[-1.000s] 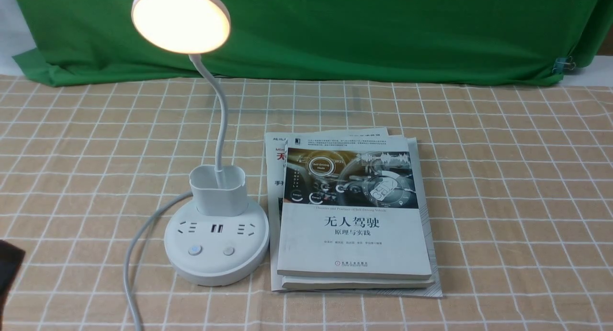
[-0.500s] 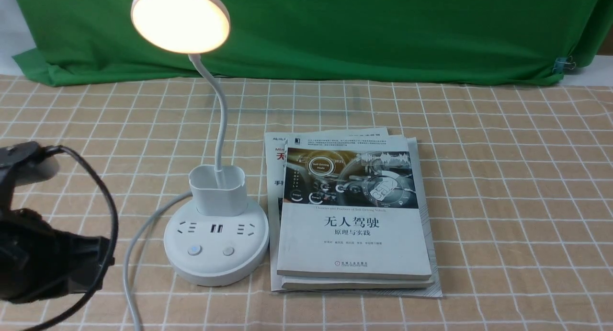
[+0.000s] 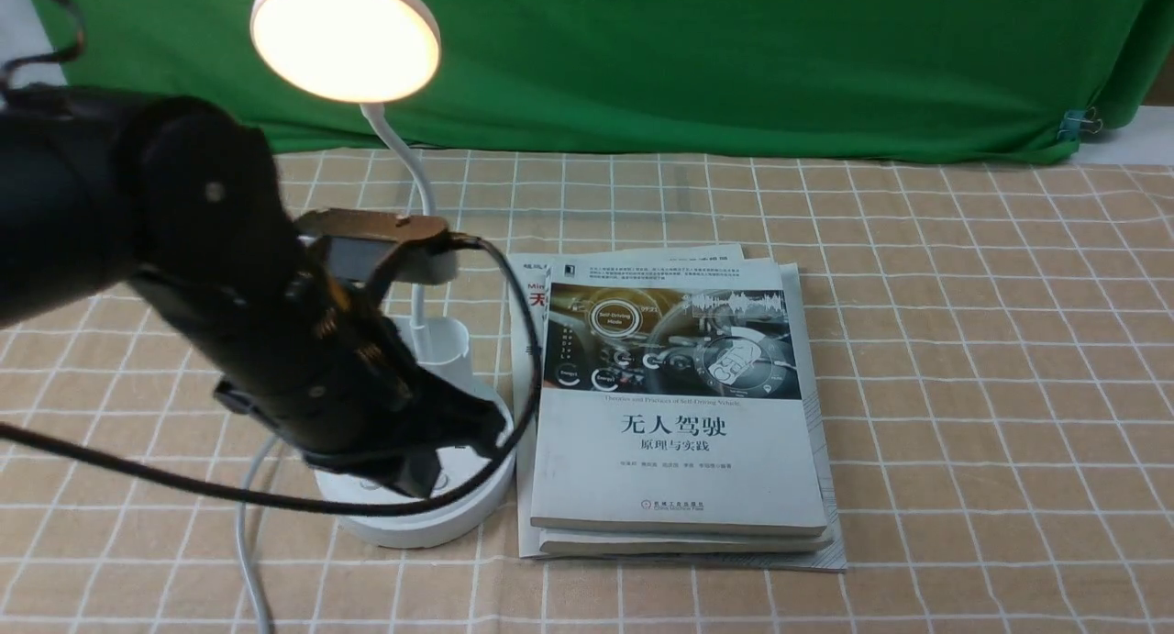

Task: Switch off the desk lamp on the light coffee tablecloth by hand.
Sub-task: 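Press the power button on the round power strip under the lamp with the left gripper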

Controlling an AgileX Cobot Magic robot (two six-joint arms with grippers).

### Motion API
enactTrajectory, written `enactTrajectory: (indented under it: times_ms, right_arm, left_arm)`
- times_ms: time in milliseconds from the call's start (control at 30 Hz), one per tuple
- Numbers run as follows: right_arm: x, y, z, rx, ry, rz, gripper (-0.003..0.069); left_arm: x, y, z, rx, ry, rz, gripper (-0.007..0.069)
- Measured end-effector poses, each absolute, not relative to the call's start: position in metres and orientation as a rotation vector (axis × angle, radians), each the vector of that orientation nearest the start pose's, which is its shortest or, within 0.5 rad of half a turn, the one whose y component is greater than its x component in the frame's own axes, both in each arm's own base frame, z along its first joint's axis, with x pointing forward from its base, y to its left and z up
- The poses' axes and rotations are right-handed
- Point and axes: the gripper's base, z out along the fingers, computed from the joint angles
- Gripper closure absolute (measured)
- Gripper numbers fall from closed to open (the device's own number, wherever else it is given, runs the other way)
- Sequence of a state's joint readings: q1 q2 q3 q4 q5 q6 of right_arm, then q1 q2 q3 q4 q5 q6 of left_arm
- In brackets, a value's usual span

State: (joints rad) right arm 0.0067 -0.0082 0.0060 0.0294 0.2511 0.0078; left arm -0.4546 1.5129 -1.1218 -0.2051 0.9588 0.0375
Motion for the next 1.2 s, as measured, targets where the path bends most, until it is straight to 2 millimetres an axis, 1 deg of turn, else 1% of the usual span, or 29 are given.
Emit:
enactTrajectory:
  times_ms: [33, 67, 133, 233, 433, 600, 833, 967, 1033, 1100, 1167, 1200]
  right_arm:
    - [0.055, 0.001, 0.189, 0.020, 1.732, 0.038, 0.0416]
    - [0.055, 0.001, 0.189, 0.020, 1.732, 0.038, 0.0416]
    - [0.055, 0.001, 0.189, 0.020, 1.732, 0.038, 0.0416]
    - [0.055, 0.001, 0.189, 0.020, 1.732, 0.038, 0.0416]
    - [0.055, 0.001, 0.189, 0.020, 1.732, 0.038, 0.0416]
    - [0.055, 0.001, 0.189, 0.020, 1.732, 0.038, 0.0416]
    - [0.055, 0.001, 0.189, 0.020, 1.732, 0.038, 0.0416]
    - [0.055, 0.001, 0.189, 0.020, 1.732, 0.038, 0.0416]
    - [0.055, 0.001, 0.189, 0.020, 1.732, 0.038, 0.0416]
    - [0.055, 0.001, 0.189, 0.020, 1.732, 0.038, 0.0416]
    - [0.055, 0.001, 0.189, 0.020, 1.732, 0.038, 0.0416]
    - [0.055, 0.001, 0.189, 0.020, 1.732, 0.038, 0.0416]
  left_arm:
    - [0.266, -0.150, 0.264, 0.582, 2.811, -0.352, 0.0633]
    - [0.269, -0.153, 0.264, 0.586, 2.809, -0.352, 0.0633]
    - [0.280, -0.157, 0.257, 0.602, 2.827, -0.326, 0.0633]
    - [0.289, -0.159, 0.243, 0.633, 2.858, -0.260, 0.0633]
    - [0.303, -0.161, 0.212, 0.675, 2.902, -0.164, 0.0633]
    - [0.312, -0.160, 0.192, 0.669, 2.935, -0.110, 0.0633]
    - [0.314, -0.160, 0.192, 0.661, 2.941, -0.108, 0.0633]
    - [0.312, -0.159, 0.202, 0.631, 2.914, -0.121, 0.0631]
    - [0.310, -0.158, 0.215, 0.617, 2.868, -0.138, 0.0631]
    - [0.309, -0.158, 0.221, 0.611, 2.847, -0.148, 0.0631]
    - [0.309, -0.159, 0.220, 0.605, 2.851, -0.158, 0.0631]
    - [0.310, -0.160, 0.216, 0.600, 2.861, -0.164, 0.0631]
